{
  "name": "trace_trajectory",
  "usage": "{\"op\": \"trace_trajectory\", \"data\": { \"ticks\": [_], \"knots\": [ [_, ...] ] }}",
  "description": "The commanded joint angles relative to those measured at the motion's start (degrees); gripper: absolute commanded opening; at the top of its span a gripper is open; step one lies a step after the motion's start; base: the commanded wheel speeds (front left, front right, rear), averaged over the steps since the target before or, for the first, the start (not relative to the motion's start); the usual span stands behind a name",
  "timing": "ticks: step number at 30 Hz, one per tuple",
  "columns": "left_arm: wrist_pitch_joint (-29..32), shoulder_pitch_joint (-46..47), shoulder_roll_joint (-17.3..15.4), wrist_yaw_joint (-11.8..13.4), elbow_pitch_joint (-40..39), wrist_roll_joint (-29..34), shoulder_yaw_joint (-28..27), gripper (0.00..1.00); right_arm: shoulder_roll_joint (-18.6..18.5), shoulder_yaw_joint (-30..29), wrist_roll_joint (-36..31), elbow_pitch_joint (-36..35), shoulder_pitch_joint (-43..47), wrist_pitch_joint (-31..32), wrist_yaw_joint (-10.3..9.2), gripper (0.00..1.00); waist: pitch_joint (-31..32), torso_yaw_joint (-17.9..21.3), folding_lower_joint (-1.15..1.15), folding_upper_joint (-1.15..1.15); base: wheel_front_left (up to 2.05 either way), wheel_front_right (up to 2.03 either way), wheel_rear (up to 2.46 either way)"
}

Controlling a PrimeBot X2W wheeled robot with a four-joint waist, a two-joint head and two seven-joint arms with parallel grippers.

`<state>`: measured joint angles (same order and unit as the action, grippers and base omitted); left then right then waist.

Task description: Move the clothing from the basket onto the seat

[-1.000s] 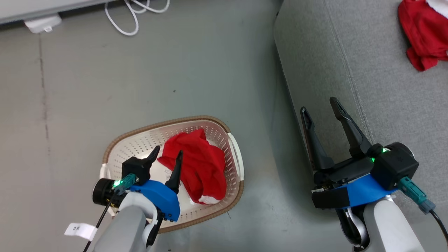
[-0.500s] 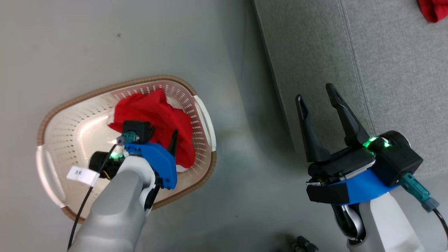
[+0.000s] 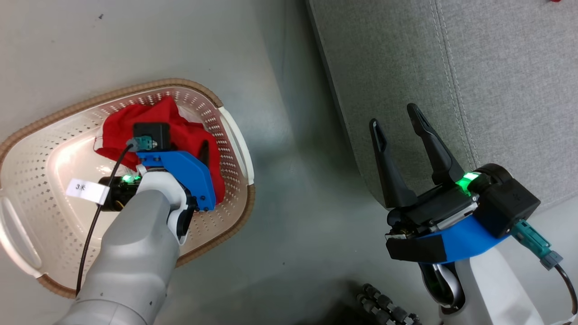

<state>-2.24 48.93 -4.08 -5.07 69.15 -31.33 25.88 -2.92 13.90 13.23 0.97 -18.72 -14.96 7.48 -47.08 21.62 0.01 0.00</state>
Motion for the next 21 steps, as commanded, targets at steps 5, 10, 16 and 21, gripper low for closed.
{"op": "trace_trajectory", "data": {
  "ticks": [5, 10, 16, 21],
  "knots": [
    [2.0, 2.7, -0.3, 3.1, 1.9, -0.3, -0.3, 1.00, 0.0, 1.0, 1.2, -0.9, -0.8, -0.3, 0.03, 1.00, -1.3, 1.5, -0.01, 0.00, 0.00, 0.00, 0.00],
    [3.0, 3.3, -0.8, 4.5, 3.0, 0.2, 0.6, 0.00, 0.1, 0.8, 1.0, -1.1, 0.1, -0.3, 0.03, 1.00, -1.6, 1.7, -0.01, 0.00, 0.00, 0.00, 0.00],
    [2.5, 3.7, -0.8, 3.8, 3.3, 0.1, 1.1, 0.00, 0.1, 1.3, 1.4, -1.0, -0.2, -0.3, 0.03, 1.00, -1.6, 1.8, -0.01, 0.00, 0.00, 0.00, 0.00],
    [1.1, 3.9, -0.8, 3.1, 3.5, 0.1, 1.6, 0.00, 0.1, 1.4, 1.3, -0.6, -1.2, -0.3, 0.03, 1.00, -1.0, 1.1, -0.01, 0.00, 0.00, 0.00, 0.00]
  ]
}}
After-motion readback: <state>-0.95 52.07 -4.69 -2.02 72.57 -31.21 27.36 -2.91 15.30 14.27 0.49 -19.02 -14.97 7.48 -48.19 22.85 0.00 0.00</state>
